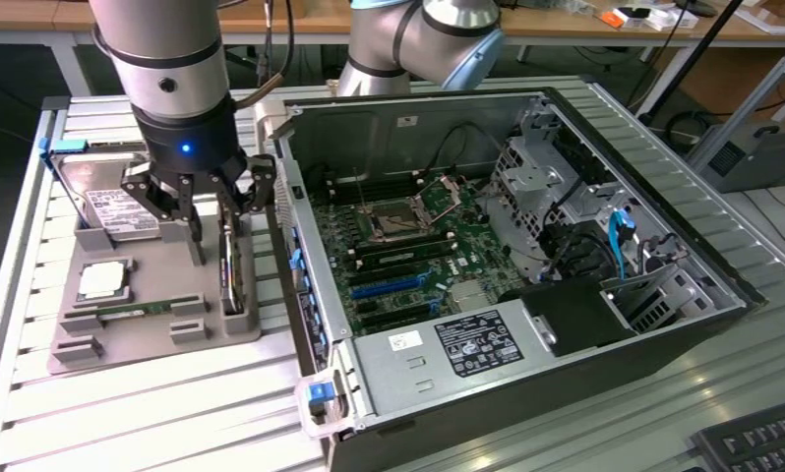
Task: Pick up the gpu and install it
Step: 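Pick up the gpu and move the gpu toward the slot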
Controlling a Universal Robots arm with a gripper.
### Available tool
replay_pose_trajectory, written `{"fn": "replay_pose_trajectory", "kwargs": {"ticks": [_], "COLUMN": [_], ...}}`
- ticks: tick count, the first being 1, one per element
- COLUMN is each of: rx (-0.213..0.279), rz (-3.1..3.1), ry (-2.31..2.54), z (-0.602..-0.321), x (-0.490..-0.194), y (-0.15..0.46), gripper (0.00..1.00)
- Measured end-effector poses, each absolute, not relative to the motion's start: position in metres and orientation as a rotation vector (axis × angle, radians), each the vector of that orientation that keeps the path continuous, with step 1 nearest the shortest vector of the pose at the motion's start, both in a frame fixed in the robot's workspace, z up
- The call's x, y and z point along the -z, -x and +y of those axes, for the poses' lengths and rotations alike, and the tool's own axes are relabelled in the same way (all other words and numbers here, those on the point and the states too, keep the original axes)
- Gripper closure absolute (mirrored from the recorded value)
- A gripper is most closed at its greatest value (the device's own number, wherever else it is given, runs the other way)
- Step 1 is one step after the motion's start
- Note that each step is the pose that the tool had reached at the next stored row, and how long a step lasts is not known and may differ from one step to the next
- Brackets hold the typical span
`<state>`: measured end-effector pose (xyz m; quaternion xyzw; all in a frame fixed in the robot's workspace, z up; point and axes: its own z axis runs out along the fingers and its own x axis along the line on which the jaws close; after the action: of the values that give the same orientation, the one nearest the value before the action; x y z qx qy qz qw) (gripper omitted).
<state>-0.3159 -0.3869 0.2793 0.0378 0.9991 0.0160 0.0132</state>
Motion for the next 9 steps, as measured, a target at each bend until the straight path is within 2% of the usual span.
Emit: {"fn": "replay_pose_trajectory", "kwargs": {"ticks": [9], "rx": [-0.048], "rz": [3.112], "ry": [-0.118], "z": [-0.3868], "x": [-0.2761], "y": [0.3159], "gripper": [0.52]}}
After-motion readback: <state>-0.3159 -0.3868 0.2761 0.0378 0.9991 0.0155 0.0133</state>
